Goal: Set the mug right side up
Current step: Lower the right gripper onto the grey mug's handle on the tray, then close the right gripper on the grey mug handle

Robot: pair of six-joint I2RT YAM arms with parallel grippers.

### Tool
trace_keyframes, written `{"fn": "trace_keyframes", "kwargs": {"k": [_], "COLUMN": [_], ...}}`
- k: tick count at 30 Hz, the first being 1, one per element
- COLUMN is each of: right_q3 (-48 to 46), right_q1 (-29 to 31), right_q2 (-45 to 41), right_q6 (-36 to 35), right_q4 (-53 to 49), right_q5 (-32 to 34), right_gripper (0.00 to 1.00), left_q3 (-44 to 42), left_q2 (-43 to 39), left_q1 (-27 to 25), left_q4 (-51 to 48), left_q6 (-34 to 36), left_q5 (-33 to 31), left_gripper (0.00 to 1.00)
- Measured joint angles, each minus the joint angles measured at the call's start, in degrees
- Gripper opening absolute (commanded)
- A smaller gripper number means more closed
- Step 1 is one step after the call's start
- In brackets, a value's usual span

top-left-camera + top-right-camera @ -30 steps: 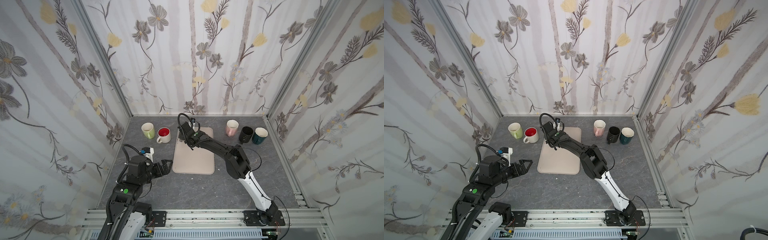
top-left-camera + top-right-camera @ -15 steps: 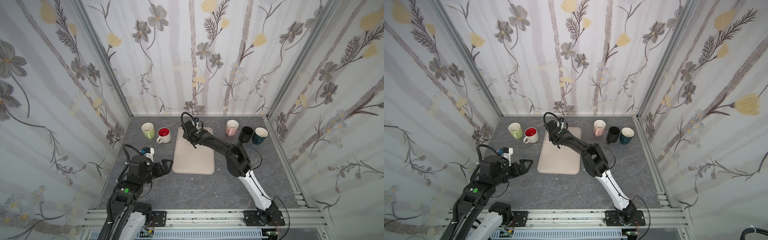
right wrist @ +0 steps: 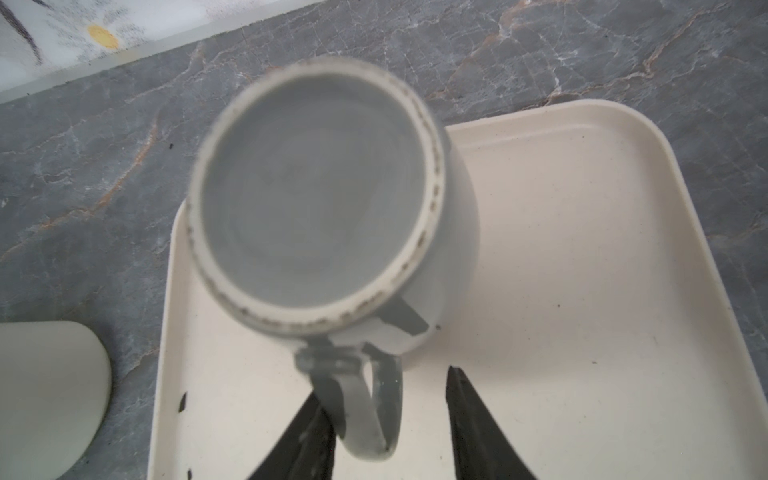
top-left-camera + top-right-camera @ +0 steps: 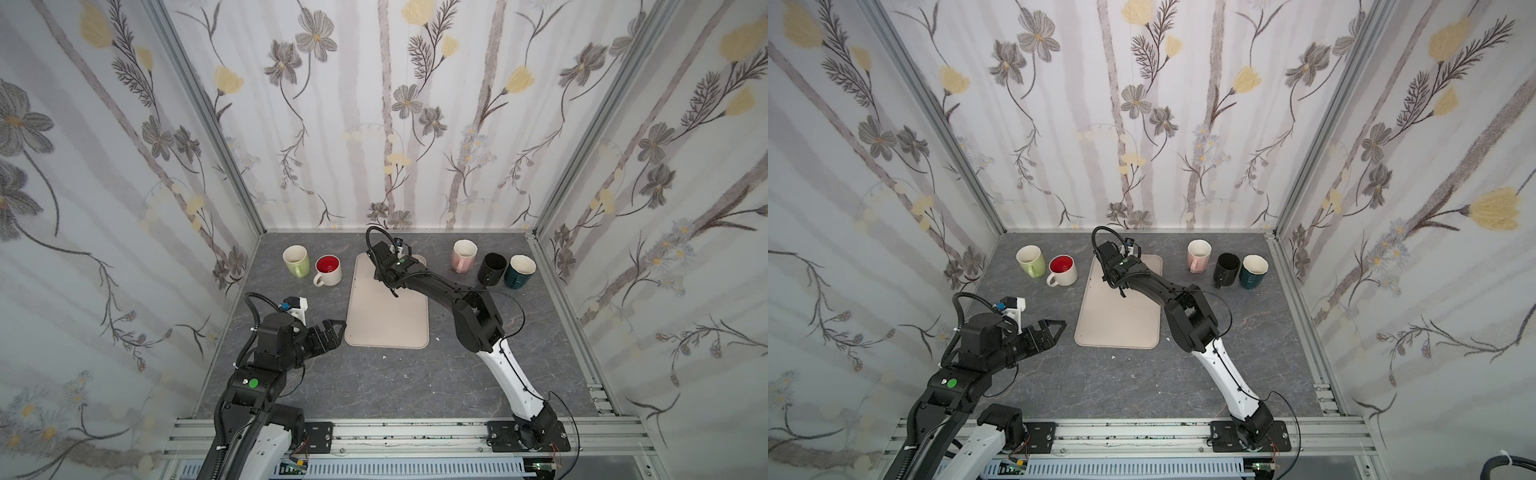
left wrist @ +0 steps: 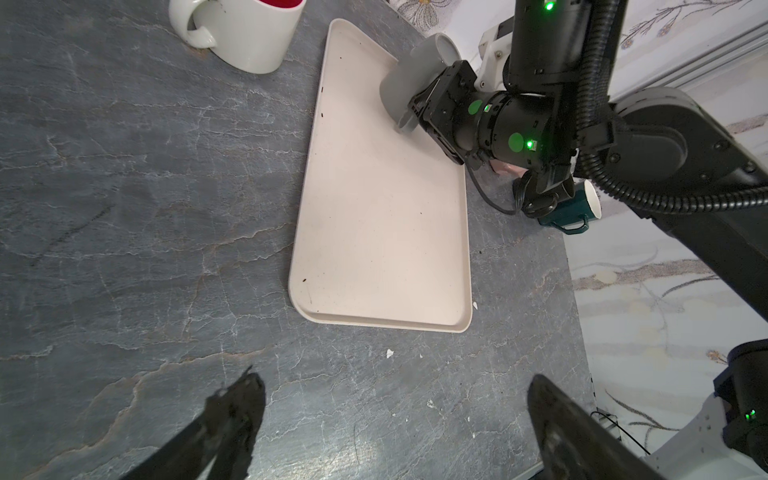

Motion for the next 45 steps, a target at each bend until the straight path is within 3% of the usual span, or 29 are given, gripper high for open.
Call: {"fn": "trace_keyframes", "kwargs": {"k": [3,14,17,28,45], "right_q3": [-1.2,-4.7,-5.6,-11.1,-37.3], "right_q1": [0.0,-0.3,-0.3,-0.3,2.5], "right_q2": [-0.3,-2.0,-2.3,-5.7,-22.6], "right_q6": [0.0,0.2,0.1,0.0,-2.2], "right_q4": [-0.5,-0.5,-0.4,-0.4,6.9], "right_q5": [0.0,0.6,1.4,1.8,-3.1], "right_gripper": [0.31,0.22,0.11,0.06,0.06], "left_q3": [-0.3,-1.8,-1.8,-2.2,-4.0], "left_q2": [0.0,0.0,0.0,-0.1,2.9], "left_q1": [0.0,0.0,0.0,0.0,0.0], "left_q4": [0.6,1.9,1.9,2.4,8.5], "left_q6": [-0.2,-1.7,-1.9,-2.4,-4.3], "left_q5": [0.0,0.4,0.4,0.4,0.6], "left_gripper": [1.00,1.00,1.00,1.00,1.00]}}
